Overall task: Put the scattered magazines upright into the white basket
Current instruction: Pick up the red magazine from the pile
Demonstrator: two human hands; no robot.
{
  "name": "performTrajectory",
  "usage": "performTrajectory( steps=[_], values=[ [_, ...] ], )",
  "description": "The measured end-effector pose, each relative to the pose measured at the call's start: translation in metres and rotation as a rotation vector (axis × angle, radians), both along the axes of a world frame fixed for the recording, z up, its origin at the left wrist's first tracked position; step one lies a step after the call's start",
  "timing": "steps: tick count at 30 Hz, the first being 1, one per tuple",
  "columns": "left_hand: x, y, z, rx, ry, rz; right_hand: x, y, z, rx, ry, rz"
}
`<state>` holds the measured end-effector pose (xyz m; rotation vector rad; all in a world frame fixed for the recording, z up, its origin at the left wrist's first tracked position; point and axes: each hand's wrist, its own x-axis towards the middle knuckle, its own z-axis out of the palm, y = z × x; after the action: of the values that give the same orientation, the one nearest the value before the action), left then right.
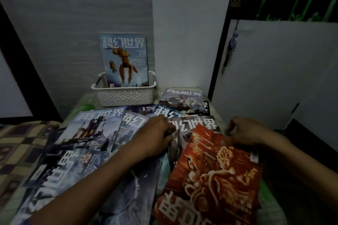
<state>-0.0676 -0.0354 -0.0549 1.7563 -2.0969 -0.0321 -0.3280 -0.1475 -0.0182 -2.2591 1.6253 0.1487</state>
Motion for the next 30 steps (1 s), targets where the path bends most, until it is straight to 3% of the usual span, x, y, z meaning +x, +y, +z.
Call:
performTrajectory(
  steps=[5,7,9,11,14,16,18,20,22,23,26,28,30],
  values=[
    [0.004,0.0,0.002,0.124,0.066,0.029,-0.008,0.002,0.01,0.377,-0.298,0.014],
    [0.007,0.004,0.008,0.171,0.18,0.036,-0.005,0.006,0.02,0.42,-0.458,0.041],
    [0.012,0.007,0.016,0.109,0.431,0.101,-0.001,0.008,0.042,0.29,-0.607,0.047],
    [0.023,0.01,0.027,-0.106,0.673,0.238,0.001,0.006,0.071,0.114,-0.75,0.004],
    [0.046,0.014,0.049,-0.446,1.122,0.484,0.011,0.002,0.098,0.004,-1.151,-0.13],
    [0.052,0.021,0.06,-0.527,1.446,0.591,0.029,0.007,0.093,0.024,-1.425,-0.184],
    [0.042,0.029,0.062,-0.327,1.609,0.561,0.056,0.019,0.073,0.113,-1.618,-0.218],
    [0.023,0.037,0.059,0.036,1.66,0.451,0.087,0.035,0.047,0.268,-1.75,-0.247],
    [0.007,0.04,0.058,0.292,1.67,0.333,0.113,0.052,0.022,0.415,-1.842,-0.248],
    [0.003,0.038,0.057,0.297,1.723,0.289,0.123,0.059,0.012,0.474,-1.86,-0.239],
    [0.012,0.028,0.057,0.016,1.922,0.348,0.144,0.077,-0.005,0.586,-1.777,-0.168],
    [0.03,0.026,0.057,-0.141,1.874,0.388,0.149,0.074,-0.006,0.623,-1.72,-0.178],
    [0.053,0.028,0.056,-0.218,1.799,0.308,0.154,0.058,0.0,0.738,-1.783,-0.241]
  ],
)
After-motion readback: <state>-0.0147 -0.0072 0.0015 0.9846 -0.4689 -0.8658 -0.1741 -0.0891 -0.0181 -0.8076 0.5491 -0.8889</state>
